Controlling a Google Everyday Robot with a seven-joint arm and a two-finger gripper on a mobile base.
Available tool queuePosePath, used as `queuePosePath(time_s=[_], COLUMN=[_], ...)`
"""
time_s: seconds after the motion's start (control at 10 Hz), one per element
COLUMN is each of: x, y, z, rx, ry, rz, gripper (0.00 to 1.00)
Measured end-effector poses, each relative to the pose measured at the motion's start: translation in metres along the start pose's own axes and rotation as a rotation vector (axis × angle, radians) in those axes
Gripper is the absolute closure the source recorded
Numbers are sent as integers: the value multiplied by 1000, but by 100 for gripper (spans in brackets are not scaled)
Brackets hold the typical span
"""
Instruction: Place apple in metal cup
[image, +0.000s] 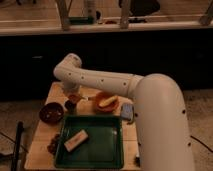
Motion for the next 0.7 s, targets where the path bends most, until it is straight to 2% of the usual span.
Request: queuePosePath(time_s=[0.4, 0.7], x=[-5, -7], y=[-12, -17], z=[1, 1], rx=[9, 12], ry=[-61, -77], rz=[2, -4], gripper=[98, 98])
